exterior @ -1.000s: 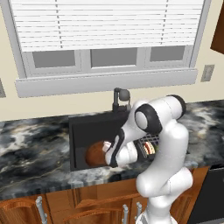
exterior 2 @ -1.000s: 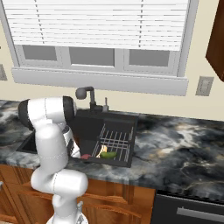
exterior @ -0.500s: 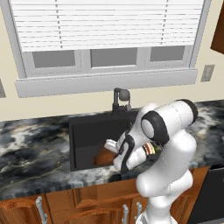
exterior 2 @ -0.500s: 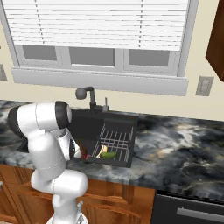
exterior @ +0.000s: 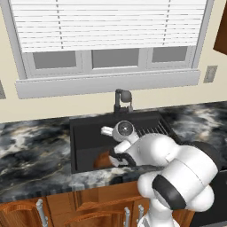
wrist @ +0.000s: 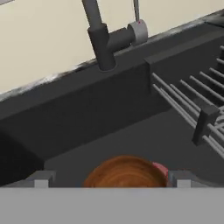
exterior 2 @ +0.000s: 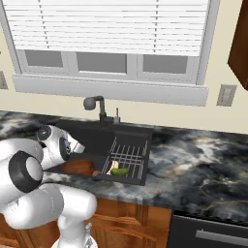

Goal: Dump the cucumber and hot dog from the bowl so the bowl can be washed. Place the bowl in the sink after clearing the leftovers.

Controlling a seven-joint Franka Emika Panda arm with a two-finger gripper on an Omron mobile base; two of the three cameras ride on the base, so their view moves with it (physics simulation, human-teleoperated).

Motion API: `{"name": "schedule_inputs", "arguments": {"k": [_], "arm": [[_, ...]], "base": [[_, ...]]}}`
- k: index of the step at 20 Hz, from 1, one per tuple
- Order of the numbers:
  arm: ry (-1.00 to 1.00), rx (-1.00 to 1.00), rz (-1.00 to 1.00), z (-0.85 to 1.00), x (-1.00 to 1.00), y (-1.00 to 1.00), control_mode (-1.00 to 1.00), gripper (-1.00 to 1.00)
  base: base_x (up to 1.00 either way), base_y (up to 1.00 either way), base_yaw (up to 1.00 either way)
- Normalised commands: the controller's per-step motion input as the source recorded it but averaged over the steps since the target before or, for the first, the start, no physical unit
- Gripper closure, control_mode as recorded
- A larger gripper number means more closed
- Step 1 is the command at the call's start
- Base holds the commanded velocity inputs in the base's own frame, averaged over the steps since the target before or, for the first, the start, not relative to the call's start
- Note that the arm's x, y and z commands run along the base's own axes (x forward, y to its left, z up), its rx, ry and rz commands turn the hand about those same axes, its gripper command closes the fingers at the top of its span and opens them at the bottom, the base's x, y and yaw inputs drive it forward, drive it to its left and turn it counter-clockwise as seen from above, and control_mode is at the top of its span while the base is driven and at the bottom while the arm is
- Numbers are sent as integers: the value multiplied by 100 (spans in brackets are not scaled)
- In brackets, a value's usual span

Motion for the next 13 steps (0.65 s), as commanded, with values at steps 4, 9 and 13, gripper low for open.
{"name": "schedule_inputs", "arguments": {"k": [4, 9, 13], "arm": [[-27, -14, 0, 100, -21, 47, -100, -100], [-21, -6, 0, 100, -70, 44, -100, -100], [-14, -1, 1, 100, -85, 41, -100, -100]], "base": [[0, 0, 0], [0, 0, 0], [0, 0, 0]]}}
